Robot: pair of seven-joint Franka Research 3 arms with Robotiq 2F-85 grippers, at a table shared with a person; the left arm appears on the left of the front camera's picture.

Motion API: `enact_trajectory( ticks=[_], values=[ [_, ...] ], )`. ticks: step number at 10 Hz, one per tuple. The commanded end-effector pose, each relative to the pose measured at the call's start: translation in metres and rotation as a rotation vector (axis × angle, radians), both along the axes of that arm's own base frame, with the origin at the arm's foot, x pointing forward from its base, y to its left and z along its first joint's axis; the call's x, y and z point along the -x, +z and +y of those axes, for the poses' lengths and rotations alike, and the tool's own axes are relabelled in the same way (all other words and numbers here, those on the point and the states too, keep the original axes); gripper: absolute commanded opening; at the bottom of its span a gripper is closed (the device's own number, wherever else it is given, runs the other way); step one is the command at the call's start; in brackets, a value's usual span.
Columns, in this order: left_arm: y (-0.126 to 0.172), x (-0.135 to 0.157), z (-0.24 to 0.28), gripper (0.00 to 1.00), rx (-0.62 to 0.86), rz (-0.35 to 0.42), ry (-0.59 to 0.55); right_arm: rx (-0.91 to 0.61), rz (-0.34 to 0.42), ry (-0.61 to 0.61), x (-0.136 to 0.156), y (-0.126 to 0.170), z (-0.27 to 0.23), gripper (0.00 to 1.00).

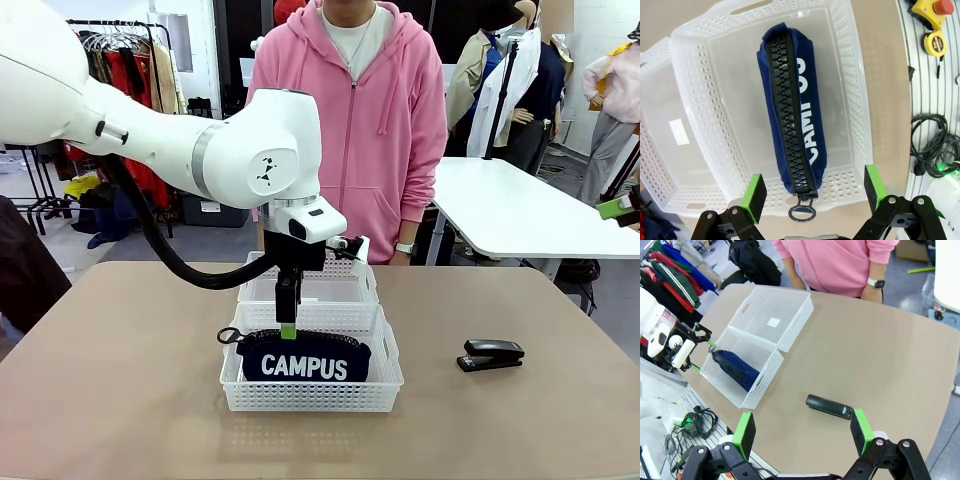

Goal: Distribute items into two baskets.
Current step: Pick up the Stapler that the person points to.

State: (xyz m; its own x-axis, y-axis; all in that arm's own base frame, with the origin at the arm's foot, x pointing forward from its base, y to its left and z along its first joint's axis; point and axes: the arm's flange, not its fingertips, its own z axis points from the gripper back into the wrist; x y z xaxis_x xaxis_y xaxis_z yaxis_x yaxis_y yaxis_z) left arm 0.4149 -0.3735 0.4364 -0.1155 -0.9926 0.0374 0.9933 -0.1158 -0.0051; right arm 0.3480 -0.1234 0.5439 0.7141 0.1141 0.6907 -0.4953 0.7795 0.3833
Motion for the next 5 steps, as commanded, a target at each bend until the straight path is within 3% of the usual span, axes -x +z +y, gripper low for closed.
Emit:
enact_trajectory(
  ticks=[1, 3, 5],
  values=[
    [0.0, 0.0, 0.0, 1.0, 0.0, 0.0, 0.0, -0.024, -0.024, 0.01, -0.001, 0.001, 0.0, 1.0],
    [0.045, 0.003, 0.032, 1.0, 0.145, -0.04, 0.163, -0.024, -0.024, 0.01, -0.001, 0.001, 0.0, 1.0],
    [0.086, 0.005, 0.079, 1.0, 0.227, -0.051, 0.24, -0.024, -0.024, 0.01, -0.001, 0.001, 0.0, 1.0]
  ],
)
